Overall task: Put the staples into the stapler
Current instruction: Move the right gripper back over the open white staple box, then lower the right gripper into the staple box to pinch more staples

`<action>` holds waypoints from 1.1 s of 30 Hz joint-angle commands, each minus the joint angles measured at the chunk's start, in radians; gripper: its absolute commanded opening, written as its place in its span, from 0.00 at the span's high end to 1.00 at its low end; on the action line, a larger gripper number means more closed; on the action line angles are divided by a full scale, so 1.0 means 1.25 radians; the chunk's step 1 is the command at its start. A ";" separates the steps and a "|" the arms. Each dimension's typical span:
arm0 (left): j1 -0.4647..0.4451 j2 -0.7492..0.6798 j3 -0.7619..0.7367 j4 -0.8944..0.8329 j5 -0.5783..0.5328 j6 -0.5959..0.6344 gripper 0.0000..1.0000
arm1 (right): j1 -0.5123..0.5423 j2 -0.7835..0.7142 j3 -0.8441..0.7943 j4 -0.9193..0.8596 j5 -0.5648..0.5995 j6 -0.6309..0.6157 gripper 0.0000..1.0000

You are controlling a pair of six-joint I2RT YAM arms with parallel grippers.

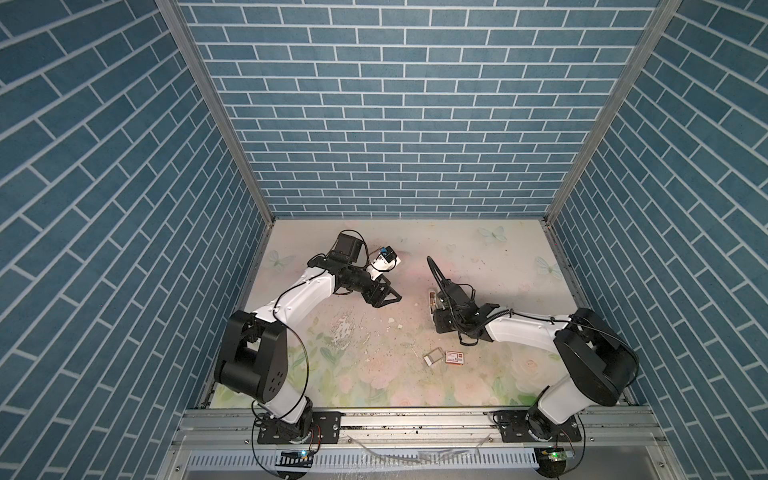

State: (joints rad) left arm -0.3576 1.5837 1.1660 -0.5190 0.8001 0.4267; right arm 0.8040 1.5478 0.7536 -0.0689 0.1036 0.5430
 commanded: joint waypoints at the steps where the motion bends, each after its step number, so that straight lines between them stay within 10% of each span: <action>1: 0.002 -0.012 0.000 -0.026 -0.008 0.015 0.23 | 0.006 -0.070 -0.025 -0.018 0.002 0.001 0.59; 13: 0.002 -0.001 0.002 -0.031 -0.008 0.022 0.23 | 0.168 -0.213 -0.104 -0.130 0.012 0.075 0.70; 33: 0.002 0.008 0.000 -0.030 -0.010 0.026 0.23 | 0.264 -0.102 -0.078 -0.126 0.051 0.113 0.70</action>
State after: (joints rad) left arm -0.3576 1.5841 1.1660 -0.5446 0.7826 0.4446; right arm 1.1233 1.4174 0.6312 -0.2092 0.1322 0.6437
